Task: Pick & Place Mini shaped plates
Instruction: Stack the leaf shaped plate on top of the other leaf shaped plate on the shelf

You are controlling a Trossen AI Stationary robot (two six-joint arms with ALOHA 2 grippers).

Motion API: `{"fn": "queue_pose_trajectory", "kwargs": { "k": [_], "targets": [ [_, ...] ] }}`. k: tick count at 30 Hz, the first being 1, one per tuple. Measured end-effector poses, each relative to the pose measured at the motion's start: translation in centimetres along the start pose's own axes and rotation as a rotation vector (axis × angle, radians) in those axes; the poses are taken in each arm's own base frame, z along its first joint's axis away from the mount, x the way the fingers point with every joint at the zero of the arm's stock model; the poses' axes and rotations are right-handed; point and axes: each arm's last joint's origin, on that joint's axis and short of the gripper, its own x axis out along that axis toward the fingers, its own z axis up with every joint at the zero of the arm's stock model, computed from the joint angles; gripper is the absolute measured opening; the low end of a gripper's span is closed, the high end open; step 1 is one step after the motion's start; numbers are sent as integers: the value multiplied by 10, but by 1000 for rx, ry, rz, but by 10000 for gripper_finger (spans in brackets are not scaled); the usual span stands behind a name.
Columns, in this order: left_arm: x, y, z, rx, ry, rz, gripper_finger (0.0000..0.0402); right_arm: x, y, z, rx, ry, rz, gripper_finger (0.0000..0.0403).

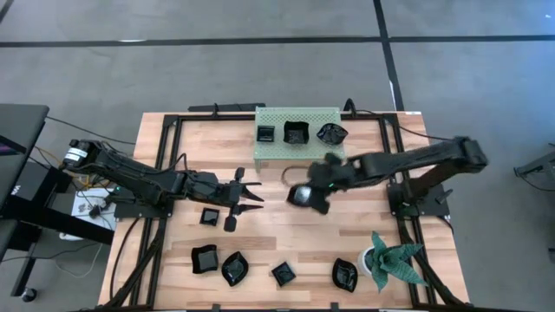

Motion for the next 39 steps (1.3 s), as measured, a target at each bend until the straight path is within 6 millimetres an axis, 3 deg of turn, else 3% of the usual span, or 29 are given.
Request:
{"fn": "queue_pose_trajectory", "kwargs": {
  "k": [7, 16, 21, 29, 39],
  "targets": [
    [0, 0, 0, 0, -1, 0, 81, -59, -53, -2, 126, -150, -243, 2],
    [0, 0, 0, 3, -4, 1, 81, -96, -114, -15, 150, -116, -404, 1],
    [0, 0, 1, 3, -7, 1, 81, -90, -140, -13, 161, -55, -380, 0],
    [0, 0, 1, 3, -9, 1, 81, -58, -171, 2, 142, -10, -311, 0],
    [0, 0, 1, 3, -9, 1, 81, -44, -193, -1, 206, 65, -303, 1]
  ]
}}
